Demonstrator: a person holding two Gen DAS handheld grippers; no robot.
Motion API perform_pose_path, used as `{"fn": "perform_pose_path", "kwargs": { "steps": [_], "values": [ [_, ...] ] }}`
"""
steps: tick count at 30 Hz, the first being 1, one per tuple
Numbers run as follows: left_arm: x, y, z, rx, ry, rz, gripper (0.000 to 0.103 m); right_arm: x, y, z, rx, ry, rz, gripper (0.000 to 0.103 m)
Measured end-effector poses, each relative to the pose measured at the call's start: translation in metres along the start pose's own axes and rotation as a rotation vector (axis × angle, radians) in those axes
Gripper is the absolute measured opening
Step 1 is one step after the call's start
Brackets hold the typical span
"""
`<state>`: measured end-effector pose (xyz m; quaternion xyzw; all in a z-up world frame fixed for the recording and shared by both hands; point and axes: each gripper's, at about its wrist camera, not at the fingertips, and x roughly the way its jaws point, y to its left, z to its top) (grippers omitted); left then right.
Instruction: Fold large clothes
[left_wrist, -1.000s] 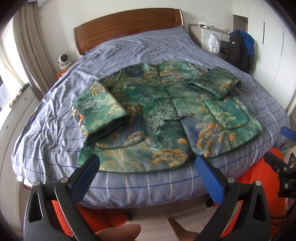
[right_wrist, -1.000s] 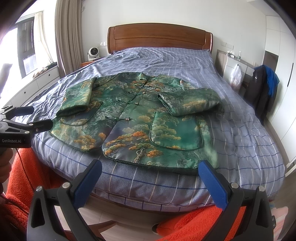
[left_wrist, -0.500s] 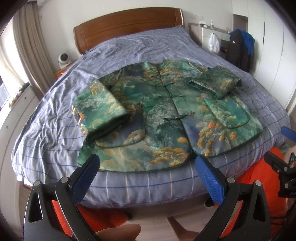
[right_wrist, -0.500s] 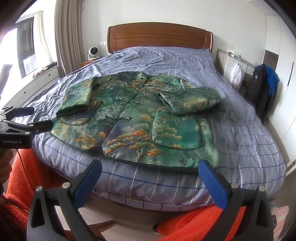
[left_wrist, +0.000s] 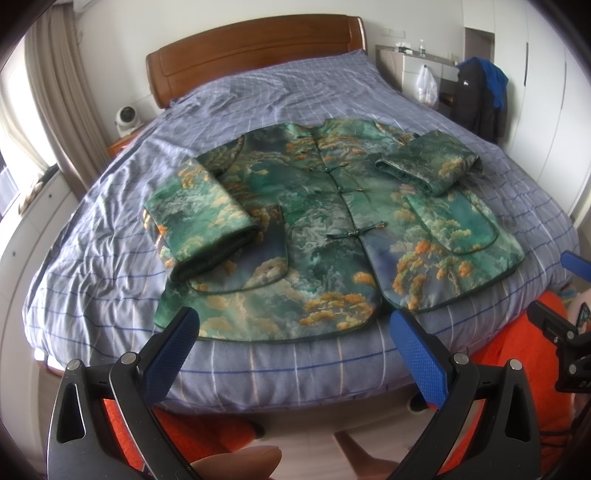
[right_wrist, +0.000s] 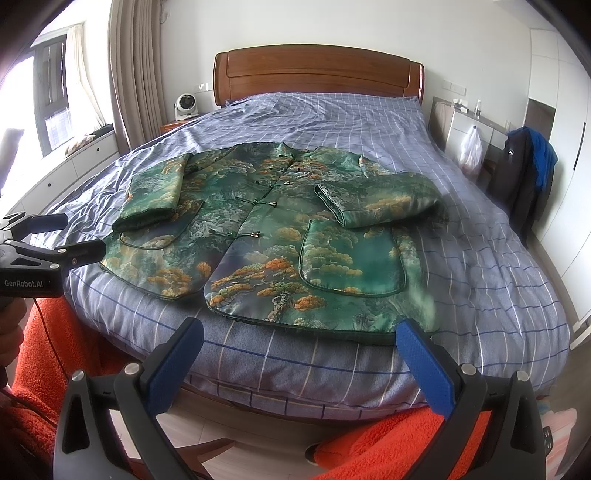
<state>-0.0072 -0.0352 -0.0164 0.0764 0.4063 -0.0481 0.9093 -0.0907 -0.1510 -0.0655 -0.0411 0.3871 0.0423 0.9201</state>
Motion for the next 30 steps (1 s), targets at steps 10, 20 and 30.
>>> {"fn": "perform_pose_path", "kwargs": {
  "steps": [10, 20, 30],
  "values": [
    [0.002, -0.002, -0.001, 0.000, 0.010, 0.002, 0.103, 0.000, 0.000, 0.000, -0.001, 0.000, 0.000, 0.103],
    [0.007, 0.008, -0.005, -0.041, 0.045, 0.014, 0.103, 0.003, -0.004, -0.004, 0.022, 0.008, 0.003, 0.103],
    [0.080, 0.177, -0.002, -0.347, 0.166, -0.087, 0.103, 0.008, -0.043, -0.004, 0.121, 0.005, -0.016, 0.103]
  ]
}}
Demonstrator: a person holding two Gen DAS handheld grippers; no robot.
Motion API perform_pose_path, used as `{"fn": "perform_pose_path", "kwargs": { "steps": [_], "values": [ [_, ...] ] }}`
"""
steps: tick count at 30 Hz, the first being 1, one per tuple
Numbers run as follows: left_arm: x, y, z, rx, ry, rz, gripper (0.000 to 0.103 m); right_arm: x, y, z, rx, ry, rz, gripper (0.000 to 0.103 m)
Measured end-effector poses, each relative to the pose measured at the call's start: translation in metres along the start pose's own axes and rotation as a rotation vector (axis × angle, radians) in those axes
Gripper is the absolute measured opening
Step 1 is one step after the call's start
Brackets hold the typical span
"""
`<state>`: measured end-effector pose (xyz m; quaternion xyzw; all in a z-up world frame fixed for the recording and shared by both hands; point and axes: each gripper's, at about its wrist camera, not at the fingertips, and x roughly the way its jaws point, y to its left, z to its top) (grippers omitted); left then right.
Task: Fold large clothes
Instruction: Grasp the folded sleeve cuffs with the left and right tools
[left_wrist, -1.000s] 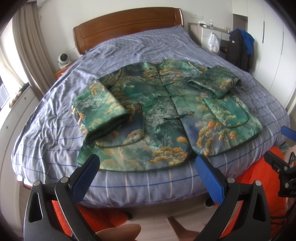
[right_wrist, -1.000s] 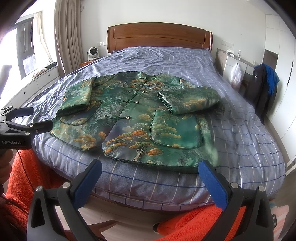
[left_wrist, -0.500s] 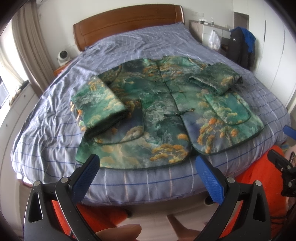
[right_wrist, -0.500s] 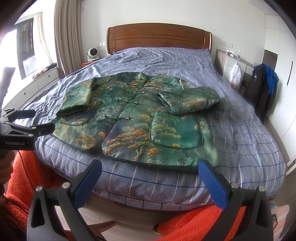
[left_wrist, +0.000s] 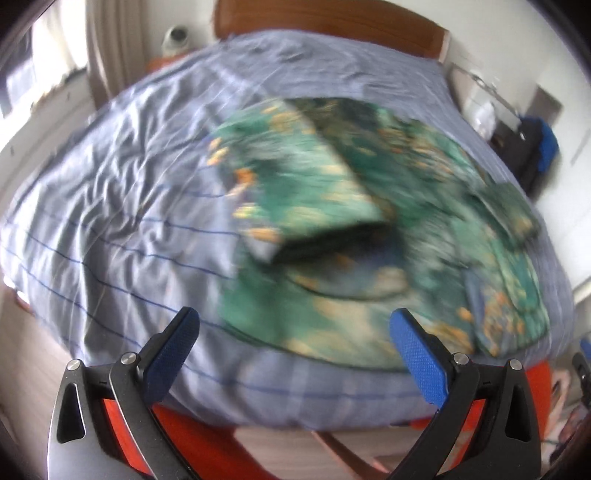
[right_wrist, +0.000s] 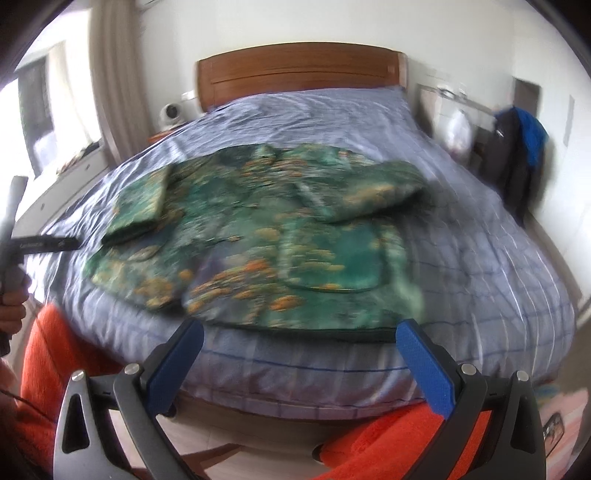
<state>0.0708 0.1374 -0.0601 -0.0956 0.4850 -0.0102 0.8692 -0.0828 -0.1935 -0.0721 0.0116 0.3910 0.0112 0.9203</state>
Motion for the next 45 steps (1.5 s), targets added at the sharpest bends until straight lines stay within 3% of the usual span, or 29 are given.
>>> {"fn": "perform_pose_path", "kwargs": {
  "steps": [3, 4, 6, 8, 10, 12, 13, 14, 15, 16, 17, 18, 20, 23, 27, 30, 34, 37, 39, 40, 42, 45],
  "values": [
    [0.043, 0.033, 0.010, 0.016, 0.116, -0.140, 0.102, 0.013, -0.048, 0.001, 0.074, 0.000, -0.055, 0.103],
    [0.057, 0.037, 0.012, 0.031, 0.147, -0.156, 0.102, 0.023, -0.066, 0.002, 0.090, 0.016, -0.062, 0.103],
    [0.081, 0.036, 0.009, 0.073, 0.183, -0.123, 0.102, 0.045, -0.093, 0.004, 0.104, 0.075, -0.063, 0.103],
    [0.099, 0.028, 0.003, 0.133, 0.218, -0.080, 0.100, 0.077, -0.120, 0.003, 0.125, 0.160, -0.004, 0.103],
    [0.102, 0.020, -0.003, 0.160, 0.225, -0.060, 0.090, 0.105, -0.136, 0.000, 0.163, 0.225, 0.064, 0.103],
    [0.096, 0.015, -0.005, 0.160, 0.221, -0.088, 0.063, 0.128, -0.144, -0.003, 0.204, 0.270, 0.142, 0.103],
    [0.092, 0.013, -0.007, 0.158, 0.218, -0.079, 0.057, 0.137, -0.145, -0.004, 0.216, 0.283, 0.181, 0.103],
    [0.089, 0.012, -0.008, 0.160, 0.216, -0.063, 0.033, 0.143, -0.145, -0.004, 0.224, 0.288, 0.200, 0.102],
    [0.086, 0.011, -0.009, 0.160, 0.218, -0.059, 0.019, 0.148, -0.145, -0.003, 0.232, 0.291, 0.207, 0.090],
    [0.079, 0.011, -0.009, 0.151, 0.215, -0.060, 0.017, 0.153, -0.144, 0.000, 0.239, 0.294, 0.209, 0.076],
    [0.073, 0.012, -0.009, 0.141, 0.211, -0.058, 0.014, 0.154, -0.142, 0.001, 0.232, 0.299, 0.197, 0.045],
    [0.063, 0.013, -0.009, 0.126, 0.202, -0.064, 0.013, 0.153, -0.138, 0.004, 0.218, 0.302, 0.169, 0.024],
    [0.043, 0.020, -0.013, 0.097, 0.184, -0.087, 0.012, 0.144, -0.132, 0.012, 0.200, 0.293, 0.153, 0.015],
    [0.018, 0.027, -0.025, 0.073, 0.169, -0.104, 0.012, 0.114, -0.123, 0.024, 0.143, 0.251, 0.122, 0.014],
    [0.021, 0.028, -0.052, 0.063, 0.196, -0.063, 0.012, 0.090, -0.123, 0.022, 0.145, 0.248, 0.114, 0.014],
    [0.035, 0.030, -0.068, 0.052, 0.225, -0.031, 0.012, 0.102, -0.129, 0.003, 0.157, 0.299, 0.086, 0.014],
    [0.034, 0.024, -0.066, 0.074, 0.215, 0.007, 0.012, 0.131, -0.141, -0.018, 0.203, 0.336, 0.067, 0.013],
    [0.032, 0.012, -0.067, 0.131, 0.189, 0.066, 0.023, 0.134, -0.137, -0.012, 0.185, 0.332, 0.053, 0.014],
    [0.024, 0.012, -0.067, 0.134, 0.172, 0.108, 0.049, 0.128, -0.136, -0.010, 0.164, 0.331, 0.055, 0.023],
    [0.019, 0.013, -0.072, 0.131, 0.166, 0.104, 0.054, 0.124, -0.139, -0.006, 0.158, 0.333, 0.056, 0.029],
    [0.005, 0.013, -0.075, 0.128, 0.135, 0.087, 0.061, 0.108, -0.140, -0.006, 0.134, 0.327, 0.067, 0.056],
    [-0.019, 0.004, -0.071, 0.158, 0.065, 0.116, 0.064, 0.076, -0.128, 0.026, -0.064, 0.228, 0.020, 0.069]
  ]
}}
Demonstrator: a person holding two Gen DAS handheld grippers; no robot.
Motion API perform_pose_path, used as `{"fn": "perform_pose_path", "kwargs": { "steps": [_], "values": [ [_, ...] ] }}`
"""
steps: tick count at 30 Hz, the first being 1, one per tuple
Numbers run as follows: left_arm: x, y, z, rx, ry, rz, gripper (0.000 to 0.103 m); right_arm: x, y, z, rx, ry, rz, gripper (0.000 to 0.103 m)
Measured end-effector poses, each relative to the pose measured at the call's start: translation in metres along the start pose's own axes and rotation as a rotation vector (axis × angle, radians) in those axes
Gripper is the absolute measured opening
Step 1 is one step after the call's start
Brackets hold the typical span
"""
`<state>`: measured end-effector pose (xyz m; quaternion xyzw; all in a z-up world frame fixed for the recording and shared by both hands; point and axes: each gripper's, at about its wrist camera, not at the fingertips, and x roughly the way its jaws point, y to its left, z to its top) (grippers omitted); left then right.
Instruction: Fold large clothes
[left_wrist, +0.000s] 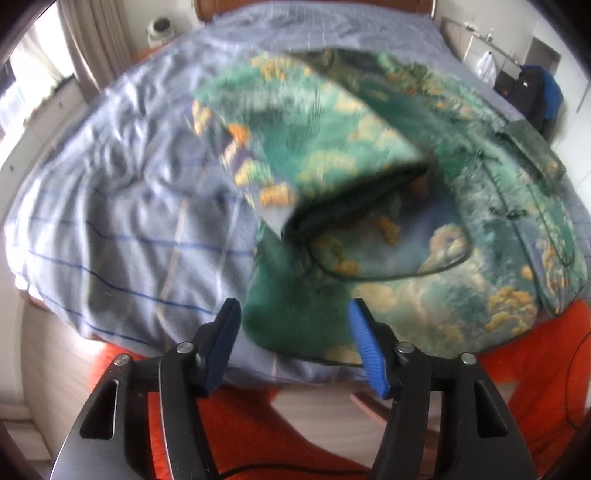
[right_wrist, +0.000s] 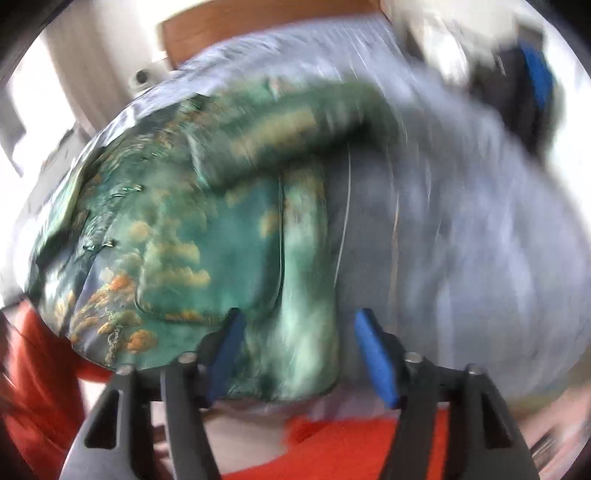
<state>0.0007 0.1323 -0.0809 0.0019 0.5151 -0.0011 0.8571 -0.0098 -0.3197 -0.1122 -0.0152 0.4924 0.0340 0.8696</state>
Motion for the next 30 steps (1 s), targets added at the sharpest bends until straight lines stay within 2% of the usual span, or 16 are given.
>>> {"fn": "perform_pose_path", "kwargs": {
  "steps": [3, 5, 8, 10, 11, 12, 13, 14, 16, 18, 21, 23, 25, 26, 27, 30],
  "values": [
    [-0.019, -0.008, 0.009, 0.019, -0.063, 0.009, 0.067, -0.015, 0.026, 0.029, -0.254, -0.083, -0.082, 0.073],
    [-0.027, -0.019, 0.016, 0.021, -0.089, -0.010, 0.067, -0.002, 0.053, 0.047, -0.454, -0.110, -0.094, 0.074],
    [-0.031, -0.032, 0.024, 0.028, -0.109, -0.014, 0.067, 0.050, 0.087, 0.067, -0.756, -0.100, -0.131, 0.073],
    [-0.033, -0.035, 0.023, 0.018, -0.109, -0.005, 0.067, 0.095, 0.099, 0.078, -0.880, -0.092, -0.208, 0.072],
    [-0.033, -0.036, 0.022, 0.009, -0.104, 0.000, 0.067, 0.110, 0.099, 0.084, -0.887, -0.085, -0.222, 0.068],
    [-0.033, -0.035, 0.020, -0.001, -0.098, 0.005, 0.067, 0.118, 0.097, 0.092, -0.866, -0.078, -0.208, 0.042],
    [-0.035, -0.031, 0.017, -0.013, -0.096, 0.011, 0.067, 0.122, 0.090, 0.110, -0.787, -0.073, -0.184, 0.022],
    [-0.036, -0.027, 0.016, -0.022, -0.096, 0.017, 0.067, 0.119, 0.081, 0.122, -0.712, -0.079, -0.171, 0.009],
    [-0.040, -0.018, 0.011, -0.043, -0.096, 0.029, 0.067, 0.093, 0.051, 0.150, -0.507, -0.165, -0.158, 0.009],
    [-0.041, -0.011, 0.008, -0.058, -0.098, 0.031, 0.067, 0.059, 0.004, 0.171, -0.332, -0.241, -0.188, 0.010],
    [-0.041, -0.012, 0.011, -0.066, -0.107, 0.023, 0.067, 0.021, -0.093, 0.188, -0.064, -0.308, -0.338, 0.011],
    [-0.039, -0.019, 0.015, -0.057, -0.114, 0.012, 0.067, 0.008, -0.160, 0.184, 0.106, -0.301, -0.430, 0.011],
    [-0.035, -0.028, 0.019, -0.042, -0.114, -0.003, 0.070, 0.007, -0.225, 0.165, 0.260, -0.260, -0.509, 0.021],
    [-0.032, -0.033, 0.022, -0.033, -0.111, -0.004, 0.076, 0.009, -0.243, 0.157, 0.296, -0.227, -0.536, 0.043],
    [-0.029, -0.037, 0.024, -0.023, -0.107, -0.003, 0.079, 0.015, -0.258, 0.145, 0.325, -0.187, -0.564, 0.056],
    [-0.024, -0.050, 0.033, 0.031, -0.097, 0.003, 0.080, 0.026, -0.279, 0.103, 0.391, -0.114, -0.581, 0.055]
  ]
}}
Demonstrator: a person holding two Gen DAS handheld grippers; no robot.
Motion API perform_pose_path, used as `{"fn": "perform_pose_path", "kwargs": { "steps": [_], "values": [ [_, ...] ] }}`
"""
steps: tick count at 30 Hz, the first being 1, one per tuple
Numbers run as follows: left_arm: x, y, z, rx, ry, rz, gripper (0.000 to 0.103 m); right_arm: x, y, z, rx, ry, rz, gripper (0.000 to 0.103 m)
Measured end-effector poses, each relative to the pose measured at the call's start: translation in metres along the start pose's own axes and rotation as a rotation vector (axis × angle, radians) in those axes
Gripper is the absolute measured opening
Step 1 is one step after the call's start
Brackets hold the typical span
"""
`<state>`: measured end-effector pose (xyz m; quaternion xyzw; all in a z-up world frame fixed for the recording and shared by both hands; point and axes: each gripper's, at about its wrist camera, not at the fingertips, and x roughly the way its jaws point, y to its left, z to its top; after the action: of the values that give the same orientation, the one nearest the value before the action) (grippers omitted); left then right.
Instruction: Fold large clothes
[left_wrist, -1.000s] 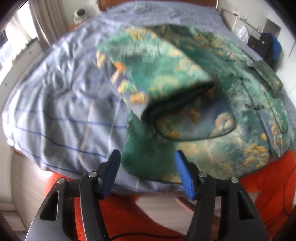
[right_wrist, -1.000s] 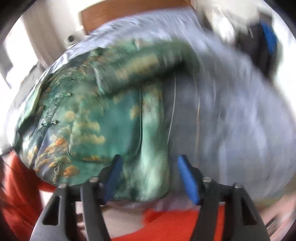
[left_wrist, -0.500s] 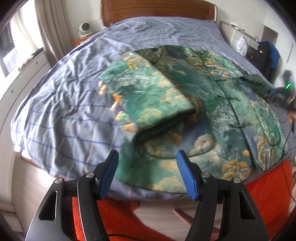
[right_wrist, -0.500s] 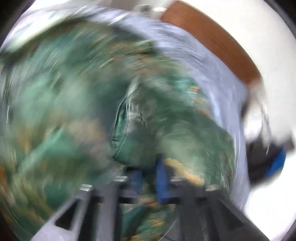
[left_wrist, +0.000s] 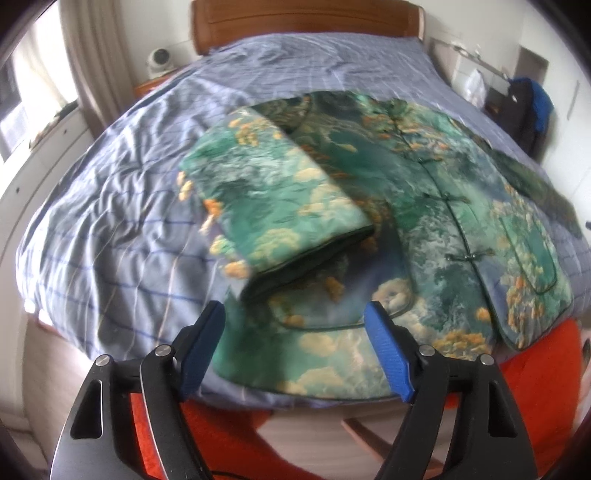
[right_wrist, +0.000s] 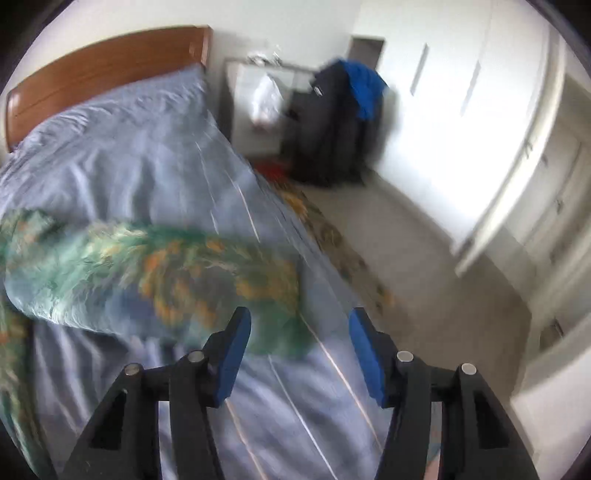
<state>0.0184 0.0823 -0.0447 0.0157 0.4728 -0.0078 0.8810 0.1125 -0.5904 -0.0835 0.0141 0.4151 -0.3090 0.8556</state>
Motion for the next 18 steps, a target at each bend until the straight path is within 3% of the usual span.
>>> {"fn": "perform_pose_path", "kwargs": {
  "steps": [2, 4, 9, 11, 13, 14, 15, 16, 17, 18],
  "values": [
    [0.003, -0.007, 0.010, 0.070, -0.023, 0.032, 0.081, -0.005, -0.002, -0.023, 0.044, 0.027, 0.059, 0.055],
    [0.010, -0.014, 0.021, 0.168, -0.047, 0.068, 0.089, -0.023, 0.009, -0.048, 0.062, 0.015, 0.140, 0.056],
    [0.049, -0.038, 0.032, 0.513, -0.045, 0.070, 0.095, -0.092, 0.074, -0.110, -0.006, -0.060, 0.378, 0.062],
    [0.074, -0.041, 0.034, 0.576, -0.003, 0.060, 0.096, -0.115, 0.107, -0.140, -0.023, -0.080, 0.437, 0.063],
    [0.100, -0.039, 0.038, 0.570, 0.027, 0.089, 0.095, -0.130, 0.136, -0.163, -0.029, -0.088, 0.489, 0.063],
    [0.108, -0.036, 0.041, 0.553, 0.037, 0.091, 0.078, -0.136, 0.150, -0.172, -0.031, -0.091, 0.513, 0.063],
    [0.114, -0.030, 0.046, 0.513, 0.049, 0.081, 0.041, -0.143, 0.161, -0.179, -0.040, -0.096, 0.535, 0.063],
    [0.114, -0.024, 0.053, 0.464, 0.059, 0.067, 0.023, -0.147, 0.170, -0.185, -0.058, -0.102, 0.553, 0.063],
    [0.106, -0.014, 0.062, 0.400, 0.058, 0.030, 0.013, -0.152, 0.183, -0.191, -0.083, -0.111, 0.561, 0.063],
    [0.093, 0.000, 0.071, 0.331, 0.025, -0.015, 0.012, -0.155, 0.189, -0.193, -0.111, -0.122, 0.564, 0.063]
  ]
}}
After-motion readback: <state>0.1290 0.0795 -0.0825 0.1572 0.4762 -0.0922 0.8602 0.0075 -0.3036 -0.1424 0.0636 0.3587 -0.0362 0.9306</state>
